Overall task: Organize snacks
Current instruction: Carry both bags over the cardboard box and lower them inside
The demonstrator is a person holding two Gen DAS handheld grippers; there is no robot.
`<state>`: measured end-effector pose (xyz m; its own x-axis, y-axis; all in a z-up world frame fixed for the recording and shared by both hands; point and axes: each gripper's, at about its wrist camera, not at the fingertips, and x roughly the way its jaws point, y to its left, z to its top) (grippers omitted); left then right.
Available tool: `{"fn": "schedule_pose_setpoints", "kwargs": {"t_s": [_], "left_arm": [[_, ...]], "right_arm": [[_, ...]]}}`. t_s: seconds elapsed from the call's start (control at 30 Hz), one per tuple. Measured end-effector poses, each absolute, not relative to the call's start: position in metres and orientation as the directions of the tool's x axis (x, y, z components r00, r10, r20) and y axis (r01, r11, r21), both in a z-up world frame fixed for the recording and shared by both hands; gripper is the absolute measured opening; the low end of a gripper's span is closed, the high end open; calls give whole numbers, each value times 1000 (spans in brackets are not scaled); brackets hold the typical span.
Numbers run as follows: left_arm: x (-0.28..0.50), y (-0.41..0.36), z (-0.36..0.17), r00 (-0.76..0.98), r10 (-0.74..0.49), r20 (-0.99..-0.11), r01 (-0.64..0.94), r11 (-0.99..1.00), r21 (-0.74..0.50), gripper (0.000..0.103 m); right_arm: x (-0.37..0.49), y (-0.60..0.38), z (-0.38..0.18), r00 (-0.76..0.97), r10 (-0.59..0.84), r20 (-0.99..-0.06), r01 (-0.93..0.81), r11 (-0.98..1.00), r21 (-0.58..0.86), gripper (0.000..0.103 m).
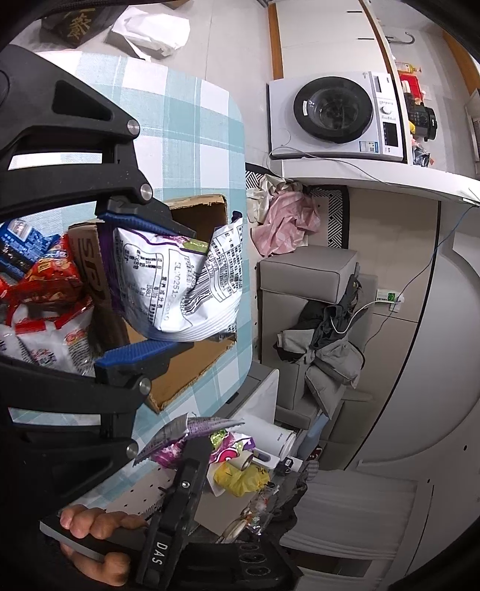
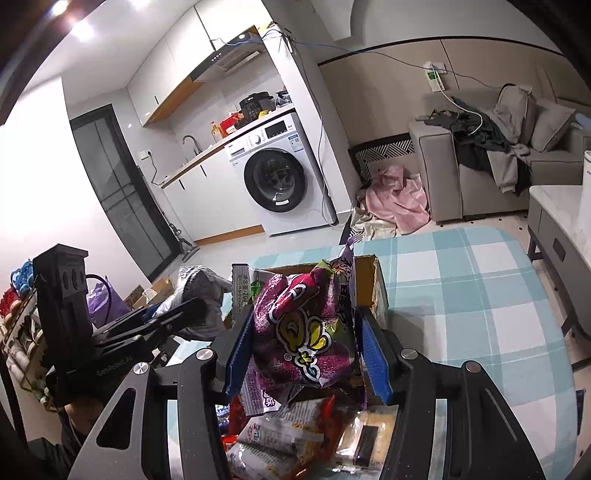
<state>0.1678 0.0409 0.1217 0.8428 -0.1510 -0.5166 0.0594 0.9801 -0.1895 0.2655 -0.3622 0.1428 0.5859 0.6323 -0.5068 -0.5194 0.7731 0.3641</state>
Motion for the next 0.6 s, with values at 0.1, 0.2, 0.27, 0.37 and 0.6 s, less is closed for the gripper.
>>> {"fn": "schedule_pose_setpoints", "kwargs": {"t_s": [0.1, 0.2, 0.27, 0.37, 0.6], "left_arm": [[183, 43, 114, 836, -148, -528, 57, 981, -185, 47], [195, 45, 105, 829, -146, -540, 53, 982, -183, 47], [204, 46, 98, 825, -138, -548, 46, 983, -180, 47], [214, 47, 90, 820, -134, -557, 41, 983, -176, 47], [234, 49, 69, 805, -123, -580, 37, 987, -158, 47]], "right_arm": [[276, -358, 137, 576, 636, -514, -515, 770, 375, 55], [285, -352, 133, 566, 640, -519, -519, 766, 378, 55], [290, -347, 131, 561, 642, -523, -523, 764, 378, 55], [298, -341, 127, 548, 651, -525, -531, 756, 384, 55], [315, -328, 112, 519, 664, -538, -536, 744, 400, 55]]}}
